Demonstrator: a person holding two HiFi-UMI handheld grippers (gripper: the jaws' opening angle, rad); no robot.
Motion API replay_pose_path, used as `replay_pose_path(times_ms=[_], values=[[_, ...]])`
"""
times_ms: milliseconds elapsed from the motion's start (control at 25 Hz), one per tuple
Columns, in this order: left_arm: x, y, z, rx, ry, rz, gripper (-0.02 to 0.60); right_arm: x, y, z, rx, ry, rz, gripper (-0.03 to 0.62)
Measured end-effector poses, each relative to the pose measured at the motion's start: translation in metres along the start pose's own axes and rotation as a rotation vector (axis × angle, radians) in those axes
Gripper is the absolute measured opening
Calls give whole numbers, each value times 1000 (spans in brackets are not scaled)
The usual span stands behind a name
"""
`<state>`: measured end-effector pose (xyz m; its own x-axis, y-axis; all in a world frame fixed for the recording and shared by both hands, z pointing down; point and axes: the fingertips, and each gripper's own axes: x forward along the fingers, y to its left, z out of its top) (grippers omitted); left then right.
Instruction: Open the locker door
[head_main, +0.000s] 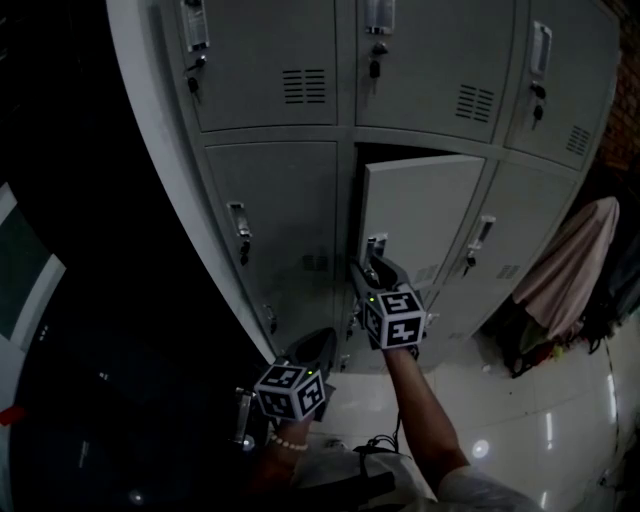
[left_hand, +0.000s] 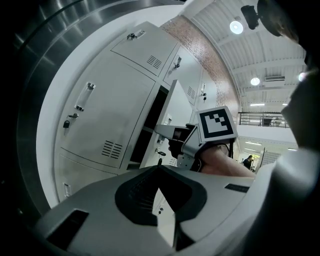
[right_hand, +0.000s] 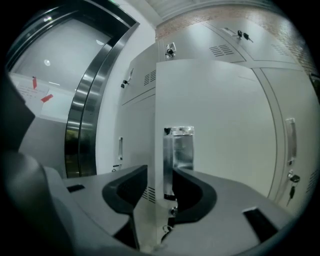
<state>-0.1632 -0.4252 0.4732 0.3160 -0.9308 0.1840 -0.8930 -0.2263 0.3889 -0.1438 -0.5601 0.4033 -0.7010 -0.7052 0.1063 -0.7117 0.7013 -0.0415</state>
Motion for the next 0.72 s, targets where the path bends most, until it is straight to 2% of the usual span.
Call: replay_pose_path(times_ms=[440,520,720], values=[[-18,-30,-13,15,16,-48,-2,-45,-2,-5,21,1,-42,155],[-18,-36,-14,28,19,-61,-2,-52,-5,-5,24,-6,-52,126],[-19,-51,-18,42,41,-98,-2,-71,-7,-7,18,-11,-71,129]])
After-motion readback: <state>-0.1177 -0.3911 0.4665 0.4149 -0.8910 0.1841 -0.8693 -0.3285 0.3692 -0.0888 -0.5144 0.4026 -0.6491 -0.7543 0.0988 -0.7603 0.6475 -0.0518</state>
